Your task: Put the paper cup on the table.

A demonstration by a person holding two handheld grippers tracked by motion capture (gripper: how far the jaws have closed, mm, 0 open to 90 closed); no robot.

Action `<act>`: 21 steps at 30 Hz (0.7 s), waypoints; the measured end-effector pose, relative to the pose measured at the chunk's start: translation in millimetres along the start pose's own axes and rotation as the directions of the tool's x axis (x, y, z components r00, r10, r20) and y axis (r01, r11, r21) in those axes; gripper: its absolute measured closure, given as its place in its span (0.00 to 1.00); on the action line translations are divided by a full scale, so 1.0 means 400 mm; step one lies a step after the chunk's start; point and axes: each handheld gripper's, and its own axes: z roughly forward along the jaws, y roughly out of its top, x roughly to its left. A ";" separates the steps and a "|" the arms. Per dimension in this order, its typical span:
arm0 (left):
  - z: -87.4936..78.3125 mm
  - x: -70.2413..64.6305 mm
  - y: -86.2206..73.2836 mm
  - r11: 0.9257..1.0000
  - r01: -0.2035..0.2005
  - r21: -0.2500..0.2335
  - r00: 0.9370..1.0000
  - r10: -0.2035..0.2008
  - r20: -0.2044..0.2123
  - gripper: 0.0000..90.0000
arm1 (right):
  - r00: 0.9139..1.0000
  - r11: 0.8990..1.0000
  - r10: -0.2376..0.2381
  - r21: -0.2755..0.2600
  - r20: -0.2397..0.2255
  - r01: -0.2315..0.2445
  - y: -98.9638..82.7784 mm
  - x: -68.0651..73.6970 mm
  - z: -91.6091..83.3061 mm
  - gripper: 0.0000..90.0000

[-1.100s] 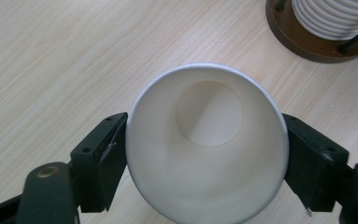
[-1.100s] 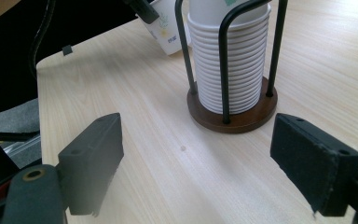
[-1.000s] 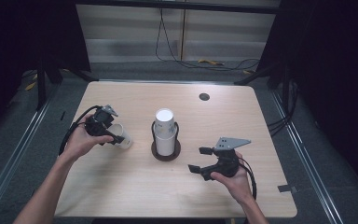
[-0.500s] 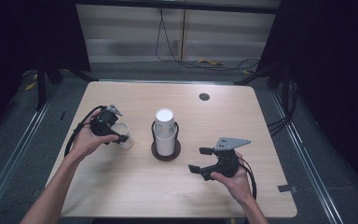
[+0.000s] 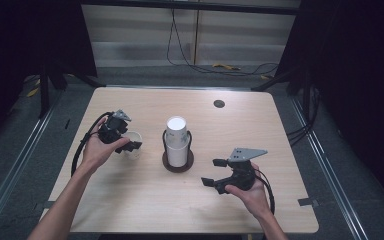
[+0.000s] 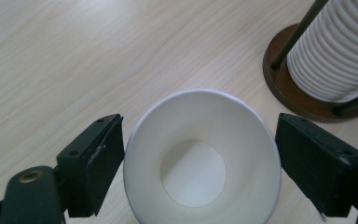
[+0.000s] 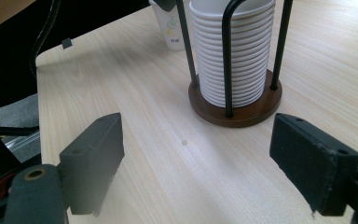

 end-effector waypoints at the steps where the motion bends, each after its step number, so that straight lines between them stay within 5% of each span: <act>1: -0.004 0.001 0.001 1.000 0.002 -0.016 1.000 -0.002 -0.003 0.18 | 1.000 1.000 0.001 -0.001 0.000 -0.001 0.000 0.000 -0.001 0.20; 10: -0.023 0.003 -0.014 0.992 0.030 -0.120 1.000 -0.029 0.008 0.19 | 1.000 1.000 0.006 -0.006 0.007 -0.006 -0.002 -0.004 -0.005 0.19; 16: -0.039 0.002 -0.033 0.975 0.062 -0.215 0.998 -0.060 0.014 0.19 | 1.000 1.000 0.006 -0.002 0.010 -0.006 -0.003 -0.005 -0.002 0.19; 21: -0.048 0.002 -0.053 0.965 0.088 -0.248 0.996 -0.087 0.013 0.19 | 1.000 1.000 0.010 -0.006 0.015 -0.010 -0.003 -0.007 -0.005 0.19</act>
